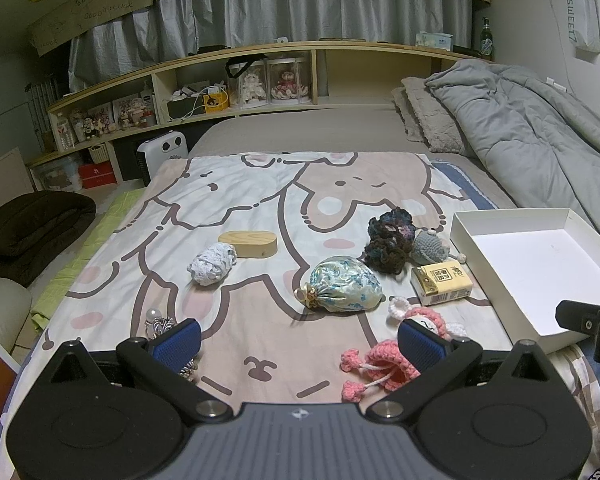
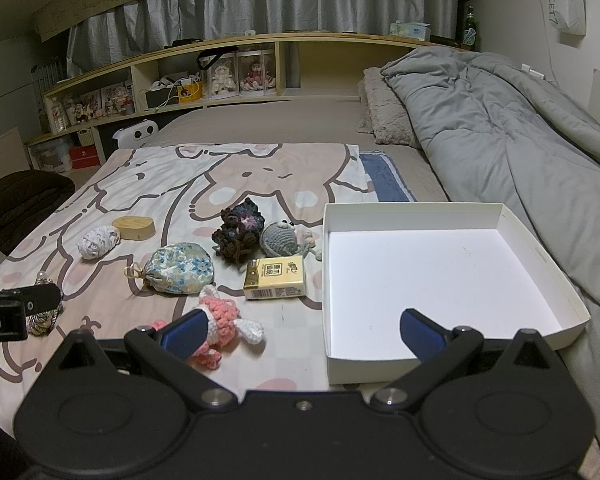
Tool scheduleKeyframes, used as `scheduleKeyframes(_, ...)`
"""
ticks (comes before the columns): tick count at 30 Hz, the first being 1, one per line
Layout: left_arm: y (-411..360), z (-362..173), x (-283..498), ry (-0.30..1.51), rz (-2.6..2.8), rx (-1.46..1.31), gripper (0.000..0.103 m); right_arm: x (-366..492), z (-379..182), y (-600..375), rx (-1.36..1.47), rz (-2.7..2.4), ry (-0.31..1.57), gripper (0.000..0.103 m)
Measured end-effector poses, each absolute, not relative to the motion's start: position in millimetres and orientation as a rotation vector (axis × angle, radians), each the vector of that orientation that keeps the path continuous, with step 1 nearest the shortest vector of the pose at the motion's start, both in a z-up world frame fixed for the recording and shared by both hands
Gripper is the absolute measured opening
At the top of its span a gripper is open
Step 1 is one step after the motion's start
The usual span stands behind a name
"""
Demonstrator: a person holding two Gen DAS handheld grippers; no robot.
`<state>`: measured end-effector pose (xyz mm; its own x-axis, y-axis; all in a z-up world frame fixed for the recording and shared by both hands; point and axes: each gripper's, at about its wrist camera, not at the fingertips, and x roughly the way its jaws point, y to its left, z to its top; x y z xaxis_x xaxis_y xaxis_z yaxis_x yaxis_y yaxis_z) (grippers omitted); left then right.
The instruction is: Organize objects
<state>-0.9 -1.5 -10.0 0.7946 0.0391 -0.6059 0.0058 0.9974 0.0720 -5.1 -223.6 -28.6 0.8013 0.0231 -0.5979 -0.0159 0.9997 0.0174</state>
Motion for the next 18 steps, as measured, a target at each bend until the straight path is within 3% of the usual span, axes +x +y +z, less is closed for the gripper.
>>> scheduleKeyframes(18,0.9,-10.0,0.4,0.658,0.018,0.068,0.103,-4.5,-27.9,-223.2,0.010,0.021,0.640,0.103)
